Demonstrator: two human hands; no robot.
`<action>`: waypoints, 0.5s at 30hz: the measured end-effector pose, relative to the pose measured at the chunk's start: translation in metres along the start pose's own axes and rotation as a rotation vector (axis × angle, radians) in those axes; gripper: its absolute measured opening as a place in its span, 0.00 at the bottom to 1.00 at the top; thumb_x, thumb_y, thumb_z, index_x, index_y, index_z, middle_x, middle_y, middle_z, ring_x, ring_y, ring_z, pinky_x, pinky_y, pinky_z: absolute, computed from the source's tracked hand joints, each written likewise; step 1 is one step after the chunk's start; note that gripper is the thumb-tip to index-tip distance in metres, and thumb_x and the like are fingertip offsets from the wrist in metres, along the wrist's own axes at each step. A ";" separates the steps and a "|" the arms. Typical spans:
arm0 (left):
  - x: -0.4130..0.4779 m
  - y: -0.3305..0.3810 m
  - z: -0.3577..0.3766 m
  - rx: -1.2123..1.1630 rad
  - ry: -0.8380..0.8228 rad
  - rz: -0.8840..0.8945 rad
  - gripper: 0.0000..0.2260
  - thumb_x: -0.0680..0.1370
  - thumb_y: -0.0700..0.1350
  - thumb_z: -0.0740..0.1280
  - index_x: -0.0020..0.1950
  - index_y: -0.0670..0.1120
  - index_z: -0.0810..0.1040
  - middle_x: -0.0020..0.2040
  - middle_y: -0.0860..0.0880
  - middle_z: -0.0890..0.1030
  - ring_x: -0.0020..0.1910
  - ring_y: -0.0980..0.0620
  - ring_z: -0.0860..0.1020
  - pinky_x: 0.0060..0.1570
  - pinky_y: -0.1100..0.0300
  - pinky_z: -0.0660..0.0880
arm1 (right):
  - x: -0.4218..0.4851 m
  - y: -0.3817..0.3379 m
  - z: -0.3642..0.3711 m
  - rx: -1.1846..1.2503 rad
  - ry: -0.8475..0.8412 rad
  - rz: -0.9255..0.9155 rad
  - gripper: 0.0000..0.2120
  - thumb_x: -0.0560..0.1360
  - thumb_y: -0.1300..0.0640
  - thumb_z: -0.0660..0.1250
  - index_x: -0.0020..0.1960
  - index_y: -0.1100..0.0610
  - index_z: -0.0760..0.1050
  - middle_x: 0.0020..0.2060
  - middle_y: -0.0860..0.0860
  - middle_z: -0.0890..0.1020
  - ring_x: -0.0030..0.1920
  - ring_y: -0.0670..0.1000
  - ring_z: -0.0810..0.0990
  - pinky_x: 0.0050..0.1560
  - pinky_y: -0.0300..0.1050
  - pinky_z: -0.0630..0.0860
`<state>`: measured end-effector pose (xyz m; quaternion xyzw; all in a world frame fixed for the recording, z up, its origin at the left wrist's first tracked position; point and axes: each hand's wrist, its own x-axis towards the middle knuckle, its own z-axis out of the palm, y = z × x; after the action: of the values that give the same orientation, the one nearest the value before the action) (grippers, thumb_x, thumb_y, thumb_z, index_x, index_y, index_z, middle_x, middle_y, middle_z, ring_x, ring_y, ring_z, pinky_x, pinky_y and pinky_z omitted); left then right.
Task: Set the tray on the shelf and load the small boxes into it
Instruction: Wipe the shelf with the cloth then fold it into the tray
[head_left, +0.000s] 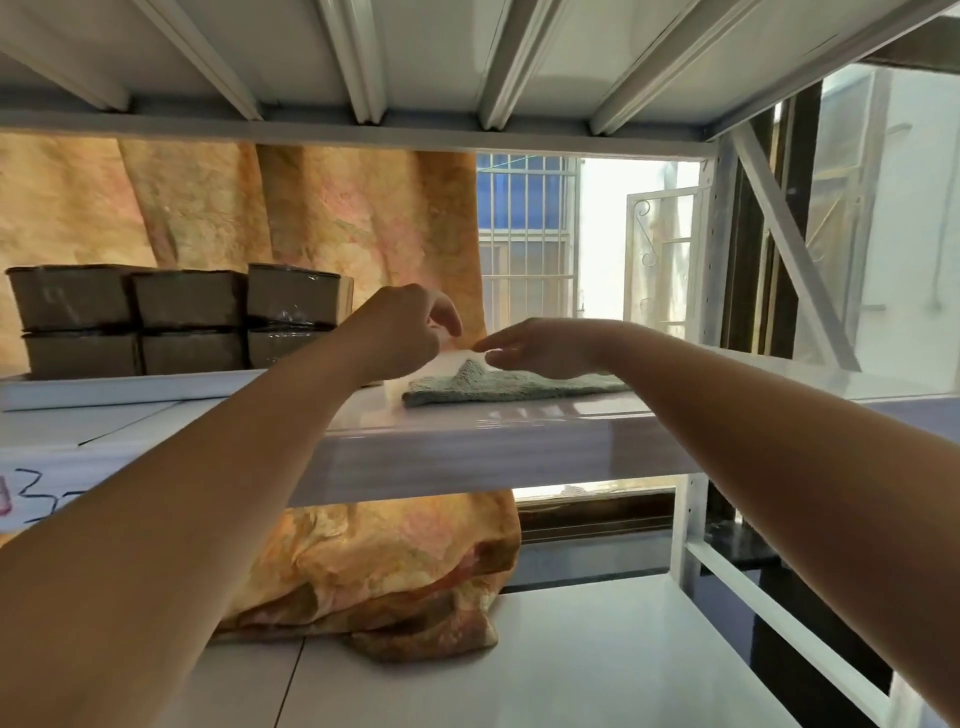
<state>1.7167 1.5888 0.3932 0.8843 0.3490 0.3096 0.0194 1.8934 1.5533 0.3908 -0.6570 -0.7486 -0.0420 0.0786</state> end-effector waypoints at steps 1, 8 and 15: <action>0.000 -0.006 0.003 0.018 0.011 0.013 0.12 0.79 0.38 0.59 0.57 0.46 0.79 0.61 0.46 0.78 0.41 0.55 0.73 0.37 0.70 0.64 | 0.003 -0.006 0.005 0.050 -0.066 0.025 0.24 0.82 0.44 0.51 0.76 0.49 0.61 0.75 0.49 0.64 0.75 0.52 0.62 0.73 0.48 0.53; 0.007 -0.026 0.010 0.012 0.269 -0.025 0.12 0.78 0.37 0.58 0.57 0.45 0.77 0.58 0.48 0.81 0.45 0.50 0.77 0.46 0.58 0.74 | 0.017 -0.028 0.020 0.103 -0.301 0.116 0.28 0.78 0.34 0.42 0.77 0.38 0.45 0.78 0.48 0.50 0.78 0.53 0.49 0.74 0.55 0.44; 0.015 -0.025 0.003 -0.037 0.130 -0.013 0.10 0.78 0.40 0.60 0.54 0.48 0.77 0.52 0.50 0.78 0.50 0.50 0.76 0.41 0.61 0.72 | 0.003 -0.042 0.019 0.171 -0.374 0.020 0.26 0.78 0.34 0.42 0.75 0.35 0.44 0.79 0.48 0.46 0.78 0.51 0.42 0.73 0.58 0.39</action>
<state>1.7117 1.6174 0.3924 0.8595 0.3495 0.3727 0.0148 1.8508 1.5534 0.3740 -0.6517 -0.7444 0.1453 -0.0061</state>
